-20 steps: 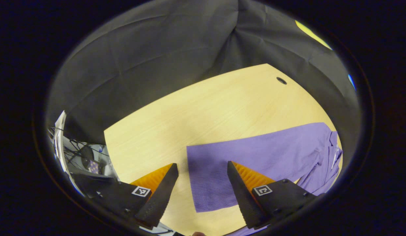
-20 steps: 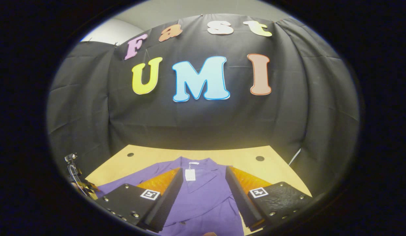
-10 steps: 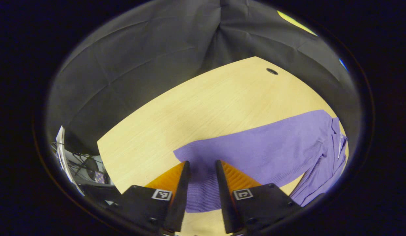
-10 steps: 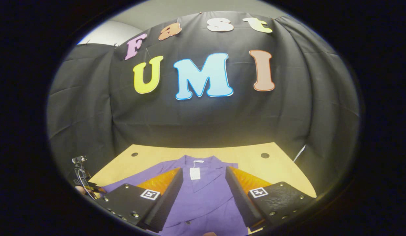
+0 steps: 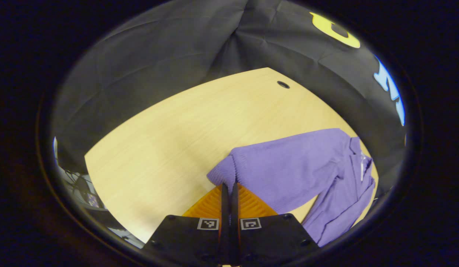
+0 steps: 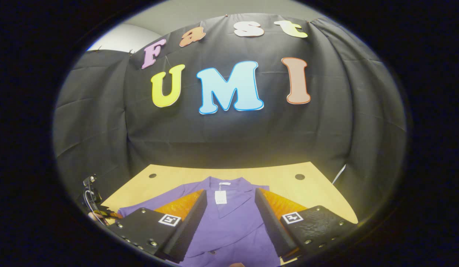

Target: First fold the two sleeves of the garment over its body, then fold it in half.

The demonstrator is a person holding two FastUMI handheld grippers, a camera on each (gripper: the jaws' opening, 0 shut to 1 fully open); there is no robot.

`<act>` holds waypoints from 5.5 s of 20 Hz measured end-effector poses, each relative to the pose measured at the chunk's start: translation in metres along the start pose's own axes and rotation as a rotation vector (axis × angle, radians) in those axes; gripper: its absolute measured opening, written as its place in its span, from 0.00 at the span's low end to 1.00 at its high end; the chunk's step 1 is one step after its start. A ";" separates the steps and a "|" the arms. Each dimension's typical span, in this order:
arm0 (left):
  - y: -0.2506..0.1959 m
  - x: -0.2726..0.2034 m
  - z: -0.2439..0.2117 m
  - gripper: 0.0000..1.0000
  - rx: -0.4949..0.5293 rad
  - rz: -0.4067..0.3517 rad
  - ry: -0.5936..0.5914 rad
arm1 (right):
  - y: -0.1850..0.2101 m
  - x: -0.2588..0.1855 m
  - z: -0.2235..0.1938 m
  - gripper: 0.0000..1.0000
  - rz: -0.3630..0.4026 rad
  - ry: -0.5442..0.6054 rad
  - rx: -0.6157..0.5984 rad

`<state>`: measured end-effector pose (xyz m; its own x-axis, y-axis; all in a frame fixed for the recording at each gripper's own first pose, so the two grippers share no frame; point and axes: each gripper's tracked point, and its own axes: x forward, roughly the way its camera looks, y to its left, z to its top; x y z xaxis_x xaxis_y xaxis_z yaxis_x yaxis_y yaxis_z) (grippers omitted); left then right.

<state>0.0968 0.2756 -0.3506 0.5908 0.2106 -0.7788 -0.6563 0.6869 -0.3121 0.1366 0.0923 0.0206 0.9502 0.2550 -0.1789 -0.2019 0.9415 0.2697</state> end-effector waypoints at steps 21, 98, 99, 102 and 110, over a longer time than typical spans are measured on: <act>-0.256 -0.133 0.025 0.07 0.150 -0.544 -0.121 | -0.009 -0.019 -0.002 0.84 -0.029 -0.014 -0.031; -0.046 -0.120 -0.189 0.98 0.664 -0.333 0.115 | -0.104 -0.138 -0.309 0.84 -0.239 0.663 0.159; -0.045 -0.119 -0.193 0.96 0.661 -0.338 0.123 | -0.102 -0.137 -0.313 0.84 -0.236 0.676 0.168; -0.043 -0.112 -0.198 0.98 0.686 -0.319 0.119 | -0.097 -0.134 -0.313 0.92 -0.225 0.682 0.135; -0.059 -0.115 -0.226 0.95 0.817 -0.279 0.091 | -0.086 -0.137 -0.322 1.00 -0.236 0.707 0.075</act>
<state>-0.0382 0.0536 -0.3655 0.6175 -0.0725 -0.7832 0.0701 0.9969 -0.0370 -0.0521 0.0474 -0.2824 0.5825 0.1529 -0.7983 0.0291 0.9776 0.2084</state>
